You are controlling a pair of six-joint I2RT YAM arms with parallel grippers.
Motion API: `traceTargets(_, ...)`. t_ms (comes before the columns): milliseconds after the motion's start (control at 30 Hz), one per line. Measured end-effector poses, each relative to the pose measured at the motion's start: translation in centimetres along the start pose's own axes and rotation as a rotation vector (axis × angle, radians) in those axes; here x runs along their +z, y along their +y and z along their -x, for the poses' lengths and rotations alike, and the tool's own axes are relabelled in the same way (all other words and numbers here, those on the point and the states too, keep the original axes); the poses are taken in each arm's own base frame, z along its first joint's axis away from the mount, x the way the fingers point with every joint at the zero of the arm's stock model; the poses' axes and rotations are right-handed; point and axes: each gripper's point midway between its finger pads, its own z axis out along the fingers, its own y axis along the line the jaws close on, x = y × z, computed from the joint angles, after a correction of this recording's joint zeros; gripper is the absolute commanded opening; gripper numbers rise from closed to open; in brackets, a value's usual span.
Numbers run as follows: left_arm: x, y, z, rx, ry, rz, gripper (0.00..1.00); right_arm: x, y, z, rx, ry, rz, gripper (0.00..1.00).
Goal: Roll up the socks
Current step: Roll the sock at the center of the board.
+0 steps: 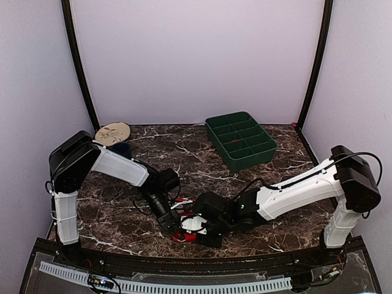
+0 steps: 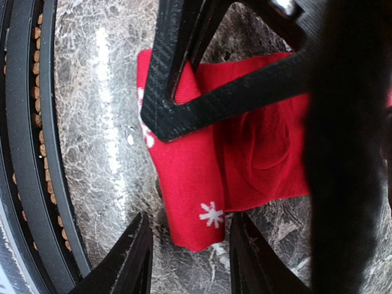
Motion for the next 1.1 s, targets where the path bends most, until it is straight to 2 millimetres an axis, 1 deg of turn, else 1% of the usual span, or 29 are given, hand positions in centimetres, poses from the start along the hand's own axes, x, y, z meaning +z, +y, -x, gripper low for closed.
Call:
traceTargets(167,0.0,-0.1,0.0,-0.002,-0.003,-0.011,0.0,0.4,-0.1,-0.1,-0.028,0.01,-0.004,0.39)
traceTargets(233,0.0,-0.1,0.0,-0.006,-0.002,-0.013,0.0,0.5,-0.1,0.0,-0.037,0.013,-0.007,0.37)
traceTargets(400,0.0,0.0,-0.1,-0.011,-0.003,-0.016,0.0,0.9,-0.5,0.2,-0.057,0.017,-0.008,0.2)
traceTargets(533,0.0,0.0,-0.1,-0.013,-0.002,-0.016,0.0,0.8,-0.6,0.4,-0.062,0.011,0.008,0.03)
traceTargets(600,0.0,0.1,-0.1,-0.015,-0.002,-0.015,0.0,0.9,-0.7,0.6,-0.06,0.009,0.02,0.0)
traceTargets(667,0.0,0.1,-0.1,-0.02,0.0,-0.011,0.02,1.0,-0.7,0.6,-0.057,0.01,0.03,0.0)
traceTargets(700,0.0,0.2,-0.2,-0.024,0.0,-0.006,0.04,1.0,-0.7,0.5,-0.055,0.011,0.037,0.0)
traceTargets(800,0.0,0.6,-0.2,-0.04,0.003,0.015,0.2,1.1,-0.7,0.5,-0.046,0.01,0.051,0.0)
traceTargets(900,-0.2,1.1,-0.2,-0.062,-0.004,0.035,0.31,1.1,-0.8,0.4,-0.031,0.008,0.063,0.0)
traceTargets(1033,-0.8,1.1,-0.2,-0.082,-0.031,0.048,0.38,1.1,-1.0,0.6,-0.013,0.0,0.071,0.0)
traceTargets(1100,-1.3,1.3,-0.3,-0.09,-0.051,0.063,0.39,1.1,-1.1,0.7,-0.006,-0.008,0.073,0.0)
